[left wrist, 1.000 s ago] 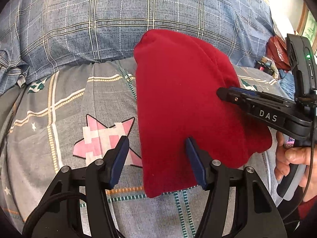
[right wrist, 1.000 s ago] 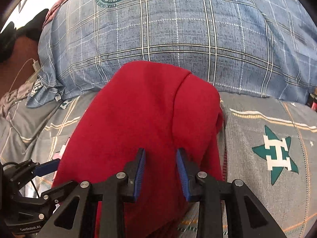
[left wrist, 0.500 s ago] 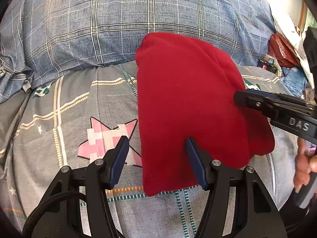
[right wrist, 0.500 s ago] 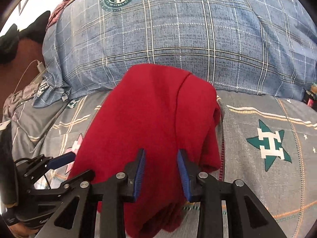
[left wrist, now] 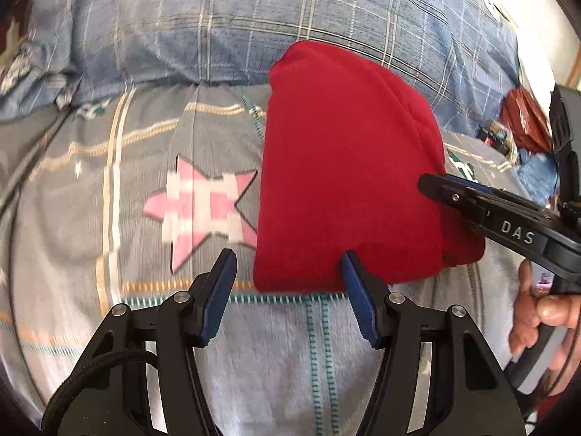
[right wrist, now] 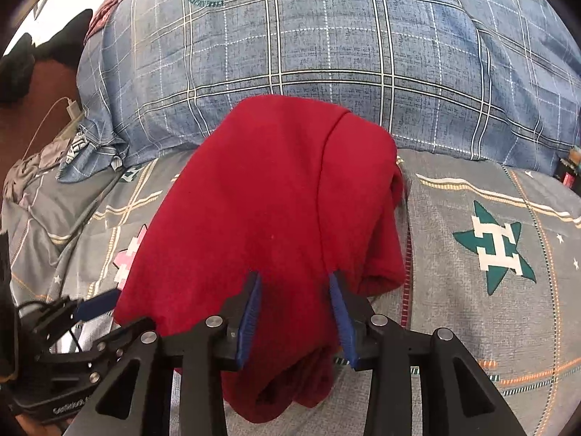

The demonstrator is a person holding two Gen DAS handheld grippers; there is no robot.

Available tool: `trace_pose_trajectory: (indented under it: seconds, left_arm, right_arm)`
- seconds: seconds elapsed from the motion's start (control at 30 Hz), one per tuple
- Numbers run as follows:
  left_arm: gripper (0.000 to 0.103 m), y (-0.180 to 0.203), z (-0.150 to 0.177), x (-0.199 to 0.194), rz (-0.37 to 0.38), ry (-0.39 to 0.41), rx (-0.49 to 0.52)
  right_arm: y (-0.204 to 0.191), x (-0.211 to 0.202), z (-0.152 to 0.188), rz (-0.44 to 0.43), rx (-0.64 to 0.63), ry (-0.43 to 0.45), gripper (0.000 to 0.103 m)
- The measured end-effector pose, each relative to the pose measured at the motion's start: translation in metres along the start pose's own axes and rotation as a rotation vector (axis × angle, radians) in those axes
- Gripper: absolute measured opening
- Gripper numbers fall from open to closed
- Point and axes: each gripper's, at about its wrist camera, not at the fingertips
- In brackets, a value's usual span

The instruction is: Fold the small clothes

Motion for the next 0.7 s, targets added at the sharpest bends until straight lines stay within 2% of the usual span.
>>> trace_pose_trajectory:
  seconds: [0.13, 0.33, 0.7]
  left_arm:
    - [0.06, -0.005, 0.005, 0.001, 0.042, -0.046, -0.067]
    - [0.06, -0.006, 0.011, 0.004, 0.08, -0.082, -0.108]
    - [0.06, -0.008, 0.01, 0.006, 0.089, -0.081, -0.095]
  right_arm:
    - [-0.002, 0.002, 0.0, 0.01, -0.017, -0.01, 0.041]
    - [-0.004, 0.006, -0.002, 0.02, -0.021, -0.021, 0.043]
    - [-0.006, 0.011, -0.003, 0.041, -0.036, -0.035, 0.044]
Point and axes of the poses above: each gripper's, at about its wrist camera, not at the fingertips, and x roughly the way its jaws point, y to its right, z to its underside, and after that the axes turned 13 degrees about -z, right-handed
